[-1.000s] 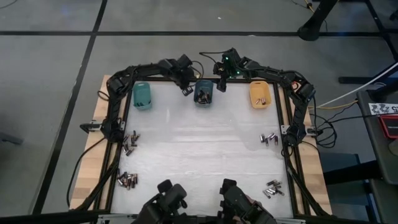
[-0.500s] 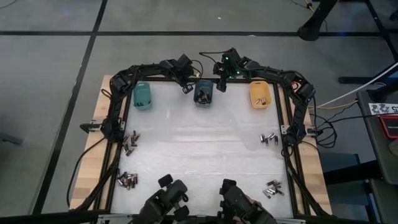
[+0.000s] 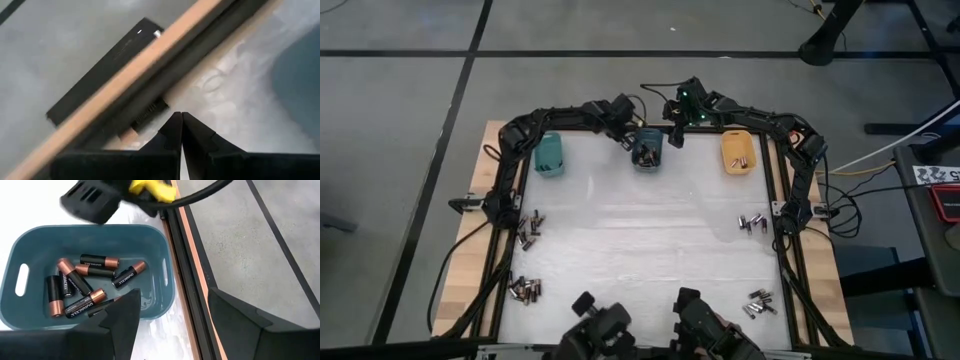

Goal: Sort batteries
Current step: Put the brown battery into the green bin

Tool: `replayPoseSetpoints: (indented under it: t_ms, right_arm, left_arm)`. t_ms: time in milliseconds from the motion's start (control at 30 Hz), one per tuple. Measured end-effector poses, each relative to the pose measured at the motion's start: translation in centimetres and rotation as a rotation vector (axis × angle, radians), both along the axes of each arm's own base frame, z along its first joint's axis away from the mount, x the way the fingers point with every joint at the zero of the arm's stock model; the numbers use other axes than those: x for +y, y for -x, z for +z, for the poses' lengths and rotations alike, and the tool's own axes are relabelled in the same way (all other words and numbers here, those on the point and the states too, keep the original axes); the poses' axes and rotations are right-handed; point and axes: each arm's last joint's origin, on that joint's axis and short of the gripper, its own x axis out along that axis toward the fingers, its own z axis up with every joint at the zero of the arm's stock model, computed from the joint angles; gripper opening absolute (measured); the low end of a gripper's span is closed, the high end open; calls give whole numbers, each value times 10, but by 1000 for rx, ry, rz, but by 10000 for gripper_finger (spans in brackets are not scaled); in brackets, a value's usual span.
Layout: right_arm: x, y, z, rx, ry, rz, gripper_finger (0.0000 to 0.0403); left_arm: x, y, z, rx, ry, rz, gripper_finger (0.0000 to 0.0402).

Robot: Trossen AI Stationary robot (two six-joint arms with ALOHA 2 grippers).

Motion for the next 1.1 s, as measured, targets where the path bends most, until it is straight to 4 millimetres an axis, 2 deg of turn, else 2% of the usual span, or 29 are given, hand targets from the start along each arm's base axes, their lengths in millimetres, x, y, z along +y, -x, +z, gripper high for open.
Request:
replayPoseSetpoints:
  t_ms: [133,233,300,400,533,667,733,900,1100]
  right_arm:
    - [1,1,-1,17,0,13,234]
    - [3,2,-3,30,-23,39,234]
    - [5,3,-5,35,-57,73,234]
    - [9,5,-7,39,-108,124,234]
    - [12,7,-9,48,-149,157,234]
    - [12,7,-9,54,-144,166,234]
    - [12,7,-9,55,-141,169,234]
    - [12,6,-9,49,-137,171,234]
    - [13,6,-9,33,-156,190,234]
  left_arm:
    - [-19,-7,0,66,-12,92,0]
    - [-28,-2,5,153,-65,191,0]
    - [-32,5,9,153,-92,251,0]
    - [-35,13,15,71,-122,306,0]
    - [-36,24,8,-61,-84,350,0]
    - [-30,22,12,-200,-88,422,1]
    - [-28,24,11,-210,-87,453,6]
    - [-25,27,11,-216,-95,471,39]
    - [-23,27,7,-213,-87,475,116]
